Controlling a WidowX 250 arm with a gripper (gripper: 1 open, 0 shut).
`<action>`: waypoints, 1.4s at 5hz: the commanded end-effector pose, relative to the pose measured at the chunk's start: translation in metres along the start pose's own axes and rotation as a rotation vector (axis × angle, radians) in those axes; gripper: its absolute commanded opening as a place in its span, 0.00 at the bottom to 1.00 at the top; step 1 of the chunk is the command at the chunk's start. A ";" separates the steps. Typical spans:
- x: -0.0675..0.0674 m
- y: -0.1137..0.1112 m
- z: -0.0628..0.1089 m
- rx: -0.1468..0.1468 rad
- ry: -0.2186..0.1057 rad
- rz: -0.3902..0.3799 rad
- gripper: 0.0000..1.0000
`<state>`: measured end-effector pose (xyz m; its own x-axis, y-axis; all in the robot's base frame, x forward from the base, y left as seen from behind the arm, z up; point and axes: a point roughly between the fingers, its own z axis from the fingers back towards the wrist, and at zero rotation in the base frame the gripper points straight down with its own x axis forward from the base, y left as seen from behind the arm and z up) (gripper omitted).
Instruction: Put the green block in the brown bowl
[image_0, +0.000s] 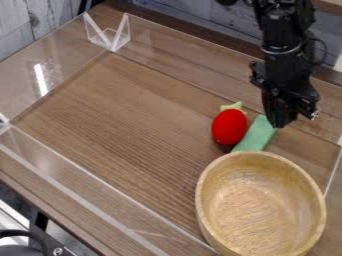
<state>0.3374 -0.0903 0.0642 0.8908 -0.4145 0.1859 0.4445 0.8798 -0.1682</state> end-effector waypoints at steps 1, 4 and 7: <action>0.021 0.001 0.019 -0.013 -0.049 -0.053 1.00; 0.013 0.028 0.002 -0.015 -0.020 0.081 1.00; 0.011 0.015 -0.009 -0.010 -0.001 0.166 1.00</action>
<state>0.3500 -0.0812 0.0423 0.9591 -0.2582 0.1157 0.2780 0.9359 -0.2161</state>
